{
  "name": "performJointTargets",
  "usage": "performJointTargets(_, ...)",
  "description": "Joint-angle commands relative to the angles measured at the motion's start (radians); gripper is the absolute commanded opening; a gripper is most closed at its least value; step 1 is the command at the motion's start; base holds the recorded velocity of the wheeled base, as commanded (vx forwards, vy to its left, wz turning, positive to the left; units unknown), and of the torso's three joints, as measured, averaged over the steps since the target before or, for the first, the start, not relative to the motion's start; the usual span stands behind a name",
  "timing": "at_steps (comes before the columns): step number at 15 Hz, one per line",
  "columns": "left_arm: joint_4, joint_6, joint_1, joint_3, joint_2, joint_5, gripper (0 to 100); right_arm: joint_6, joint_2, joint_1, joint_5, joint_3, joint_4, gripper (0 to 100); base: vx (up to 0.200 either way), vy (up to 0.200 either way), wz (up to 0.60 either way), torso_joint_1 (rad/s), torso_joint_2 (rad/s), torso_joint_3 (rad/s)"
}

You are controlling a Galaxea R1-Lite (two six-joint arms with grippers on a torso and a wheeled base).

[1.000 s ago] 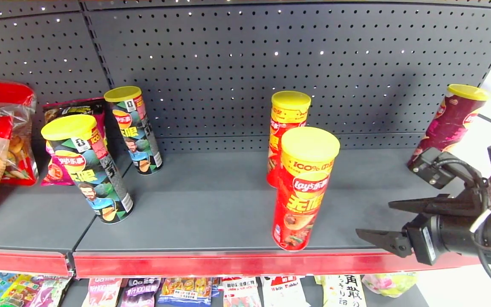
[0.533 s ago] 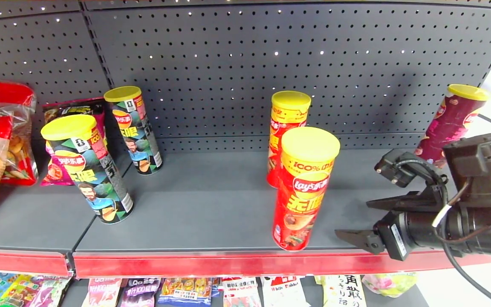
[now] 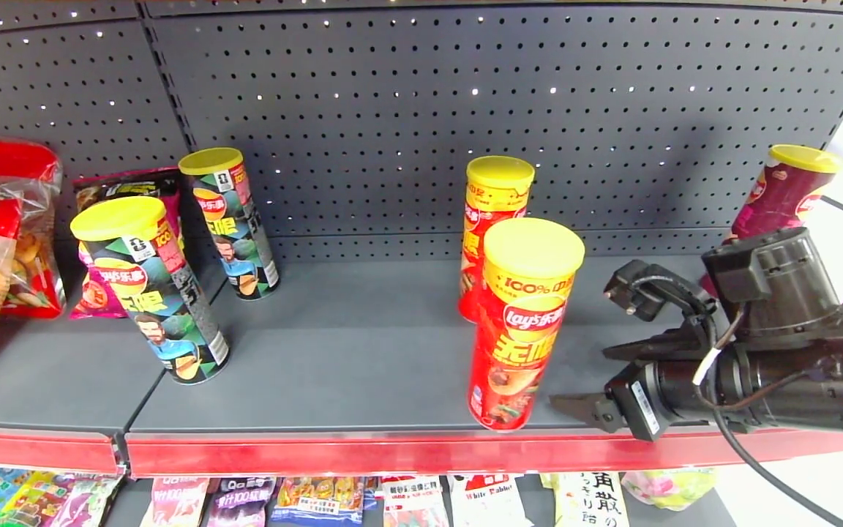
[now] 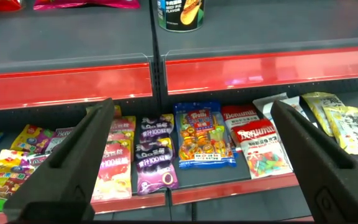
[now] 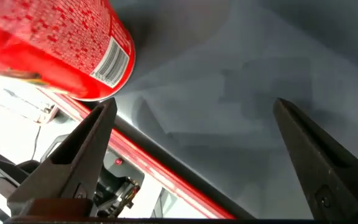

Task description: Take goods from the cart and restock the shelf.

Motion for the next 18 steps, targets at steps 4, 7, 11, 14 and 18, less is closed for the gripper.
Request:
performJointTargets(4,0.0,0.0,0.0,0.0,0.002,0.0,100,0.0,0.042,0.018,0.0,-0.009,0.0,100,0.0,0.0,0.0,0.0,0.0,0.0)
performJointTargets(7,0.0,0.0,0.0,0.0,0.002,0.0,100,0.0,0.062,0.021,0.0,-0.031,0.0,100,0.0,0.0,0.0,0.0,0.0,0.0)
performJointTargets(11,0.0,0.0,0.0,0.0,0.002,0.0,100,0.001,0.081,0.024,0.0,-0.041,0.0,100,0.0,0.0,0.0,0.0,0.0,0.0)
performJointTargets(14,0.0,0.0,0.0,0.0,0.002,0.0,100,0.001,0.082,0.028,0.0,-0.041,0.0,100,0.0,0.0,0.0,0.0,0.0,0.0)
performJointTargets(18,0.0,0.0,0.0,0.0,0.002,0.0,100,0.003,0.087,0.051,0.0,-0.044,-0.002,100,0.0,0.0,0.0,0.0,0.0,0.0)
